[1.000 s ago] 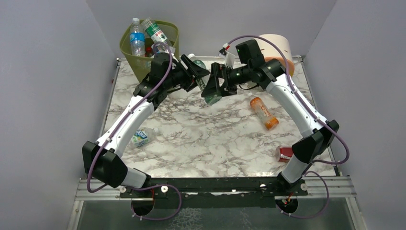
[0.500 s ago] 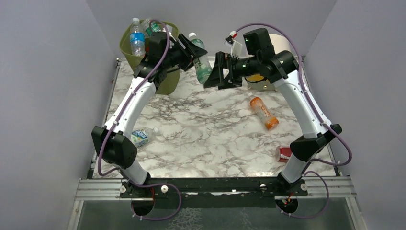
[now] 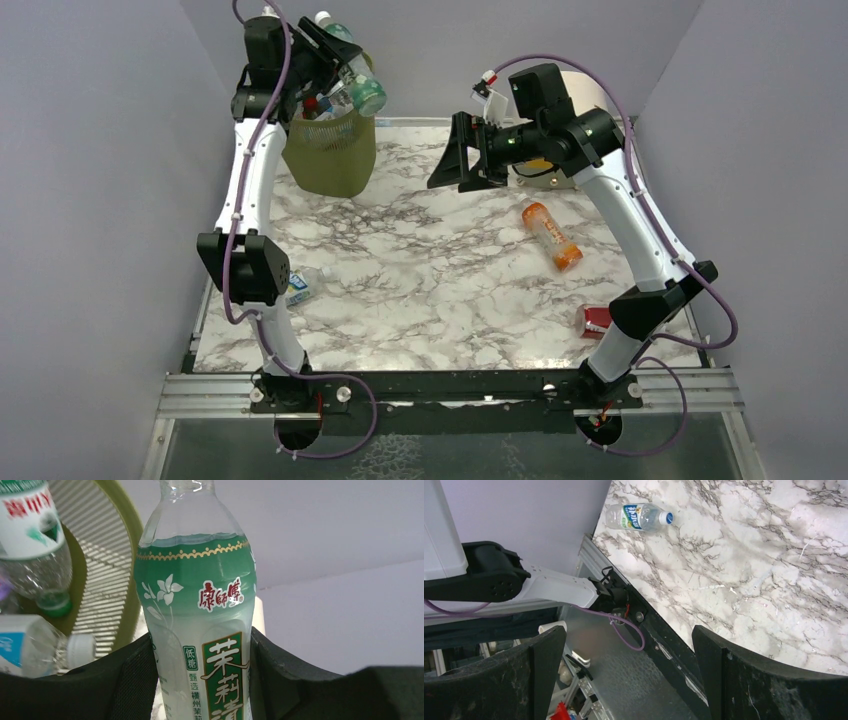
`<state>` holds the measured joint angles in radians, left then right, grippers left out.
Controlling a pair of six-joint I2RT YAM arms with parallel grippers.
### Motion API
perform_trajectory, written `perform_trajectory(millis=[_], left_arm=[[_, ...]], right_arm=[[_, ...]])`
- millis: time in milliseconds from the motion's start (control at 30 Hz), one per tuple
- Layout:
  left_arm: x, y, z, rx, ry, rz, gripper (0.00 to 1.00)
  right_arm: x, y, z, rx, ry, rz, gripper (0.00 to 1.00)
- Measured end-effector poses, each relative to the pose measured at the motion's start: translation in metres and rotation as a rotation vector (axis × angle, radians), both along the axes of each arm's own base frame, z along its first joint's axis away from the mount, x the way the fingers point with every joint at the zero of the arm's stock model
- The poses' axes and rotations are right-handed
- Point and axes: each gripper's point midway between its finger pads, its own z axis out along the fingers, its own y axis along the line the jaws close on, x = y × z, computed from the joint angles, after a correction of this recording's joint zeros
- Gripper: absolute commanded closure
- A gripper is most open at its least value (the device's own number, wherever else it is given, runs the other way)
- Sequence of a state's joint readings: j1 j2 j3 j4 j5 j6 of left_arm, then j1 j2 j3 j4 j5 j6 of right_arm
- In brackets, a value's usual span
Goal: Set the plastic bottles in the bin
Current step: Pick up the plastic bottle at the center of the board, then place the plastic bottle in the trash bin.
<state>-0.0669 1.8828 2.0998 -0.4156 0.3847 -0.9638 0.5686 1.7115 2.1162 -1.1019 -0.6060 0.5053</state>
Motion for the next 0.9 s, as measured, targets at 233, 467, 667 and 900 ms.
perform_trajectory(millis=[233, 467, 667, 900], left_arm=[[0.021, 0.064, 0.030, 0.041, -0.096, 0.101, 0.52], [0.031, 0.111, 0.030, 0.155, -0.149, 0.174, 0.49], [0.038, 0.124, 0.017, 0.279, -0.167, 0.190, 0.47], [0.045, 0.139, 0.007, 0.417, -0.188, 0.210, 0.44]], right_arm=[[-0.001, 0.000, -0.003, -0.004, 0.007, 0.001, 0.01], [-0.002, 0.000, -0.012, -0.013, 0.033, 0.004, 0.01], [-0.003, 0.001, -0.012, -0.009, 0.038, 0.010, 0.01], [-0.004, 0.001, -0.014, -0.009, 0.052, 0.011, 0.01]])
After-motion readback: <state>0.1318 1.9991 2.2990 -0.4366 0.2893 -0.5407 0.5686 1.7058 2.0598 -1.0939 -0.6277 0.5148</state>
